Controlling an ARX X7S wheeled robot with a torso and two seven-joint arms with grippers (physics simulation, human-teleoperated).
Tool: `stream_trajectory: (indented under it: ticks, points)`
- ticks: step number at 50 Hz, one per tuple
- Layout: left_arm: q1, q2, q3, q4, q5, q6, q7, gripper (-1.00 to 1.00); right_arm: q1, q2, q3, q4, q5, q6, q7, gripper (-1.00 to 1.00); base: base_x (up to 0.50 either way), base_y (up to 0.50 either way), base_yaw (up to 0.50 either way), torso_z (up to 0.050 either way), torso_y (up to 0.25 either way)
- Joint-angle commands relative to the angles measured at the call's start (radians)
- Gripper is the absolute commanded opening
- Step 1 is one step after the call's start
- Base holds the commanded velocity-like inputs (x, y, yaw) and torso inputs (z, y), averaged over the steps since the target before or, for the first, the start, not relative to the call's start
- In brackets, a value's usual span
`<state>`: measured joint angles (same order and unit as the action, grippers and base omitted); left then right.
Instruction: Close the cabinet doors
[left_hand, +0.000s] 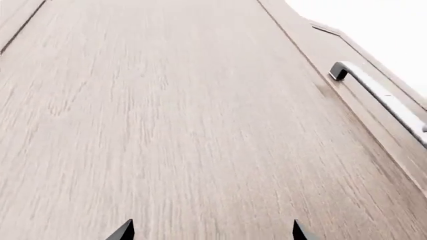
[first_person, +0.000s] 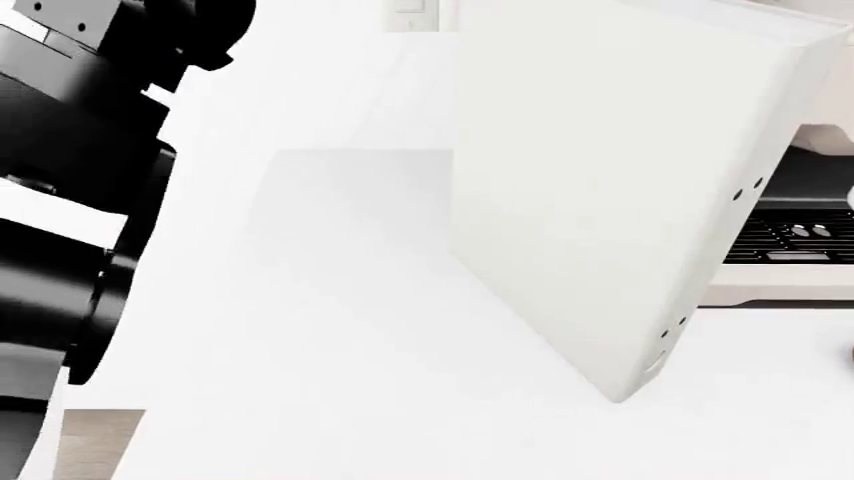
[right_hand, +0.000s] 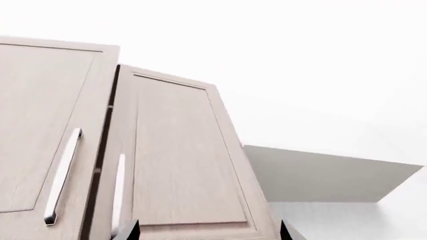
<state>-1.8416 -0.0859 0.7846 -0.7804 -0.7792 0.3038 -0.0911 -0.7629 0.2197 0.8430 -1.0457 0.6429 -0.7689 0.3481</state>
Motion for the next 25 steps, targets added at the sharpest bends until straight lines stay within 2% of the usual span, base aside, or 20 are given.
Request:
stream_trajectory:
  ticks: [1, 8, 13, 25]
  points:
    - [0.001, 0.085, 0.449, -0.206, -0.263, 0.132, 0.075, 1.00, -0.022, -0.049, 0.045, -0.001, 0.034, -0.001, -0.054, 1.00, 0.00, 0.00, -0.01, 0.000, 0.000]
    - [-0.021, 0.086, 0.647, -0.239, -0.396, 0.207, 0.051, 1.00, -0.022, -0.054, 0.052, -0.001, 0.045, 0.000, -0.064, 1.00, 0.00, 0.00, -0.01, 0.000, 0.000]
    - [-0.013, 0.086, 0.726, -0.250, -0.432, 0.236, 0.038, 1.00, -0.022, -0.047, 0.039, -0.001, 0.027, -0.002, -0.051, 1.00, 0.00, 0.00, -0.01, 0.000, 0.000]
    - [0.054, 0.086, 0.748, -0.262, -0.366, 0.238, -0.003, 1.00, -0.022, -0.051, 0.040, -0.001, 0.029, 0.006, -0.054, 1.00, 0.00, 0.00, 0.00, 0.000, 0.000]
